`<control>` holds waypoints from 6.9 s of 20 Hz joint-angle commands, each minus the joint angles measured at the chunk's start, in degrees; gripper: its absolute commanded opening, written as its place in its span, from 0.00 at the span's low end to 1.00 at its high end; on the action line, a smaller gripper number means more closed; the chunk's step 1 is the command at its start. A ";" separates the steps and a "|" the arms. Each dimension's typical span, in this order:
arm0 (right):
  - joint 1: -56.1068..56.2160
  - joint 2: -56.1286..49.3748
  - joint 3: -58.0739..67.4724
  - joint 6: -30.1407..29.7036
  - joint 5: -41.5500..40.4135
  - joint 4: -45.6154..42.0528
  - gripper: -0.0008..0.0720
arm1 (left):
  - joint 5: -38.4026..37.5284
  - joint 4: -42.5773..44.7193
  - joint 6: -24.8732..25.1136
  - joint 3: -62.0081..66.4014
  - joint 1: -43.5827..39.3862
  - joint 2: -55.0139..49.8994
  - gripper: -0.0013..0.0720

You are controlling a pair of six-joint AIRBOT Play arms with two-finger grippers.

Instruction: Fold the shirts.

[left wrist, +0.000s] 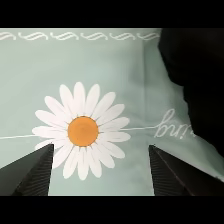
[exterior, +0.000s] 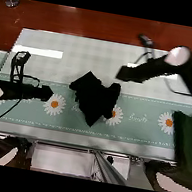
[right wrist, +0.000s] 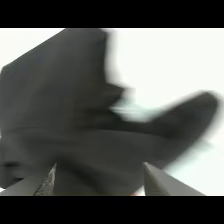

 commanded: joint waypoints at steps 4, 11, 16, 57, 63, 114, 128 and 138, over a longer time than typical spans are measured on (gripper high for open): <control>-30.21 17.33 -25.90 -5.20 -0.24 3.21 0.86 | 10.32 -29.77 15.39 -1.70 5.40 -10.08 0.97; -19.17 21.75 -46.99 -9.16 -7.69 18.29 0.86 | 17.66 -59.32 44.92 -1.55 5.27 -27.63 0.97; -4.22 16.26 -46.60 -5.16 -16.13 24.85 0.86 | 17.57 -59.30 45.18 0.81 4.83 -34.18 0.97; -6.64 37.48 31.26 0.48 18.05 -16.04 0.04 | -17.31 -35.41 26.60 36.85 27.69 14.84 0.05; -6.64 36.68 0.13 2.36 7.41 -18.82 0.04 | -16.70 -38.91 25.16 0.72 27.26 16.24 0.05; -4.24 -0.48 -37.20 -3.54 -2.19 14.25 0.86 | -2.12 -33.99 37.46 -3.74 20.96 -31.15 0.05; -10.49 3.65 -2.75 -5.31 0.15 16.96 0.04 | -8.52 -49.46 37.44 15.91 26.23 -20.96 0.05; -22.91 17.81 39.74 -4.28 9.01 11.13 0.04 | -8.37 -55.98 32.04 51.80 39.93 -6.27 0.05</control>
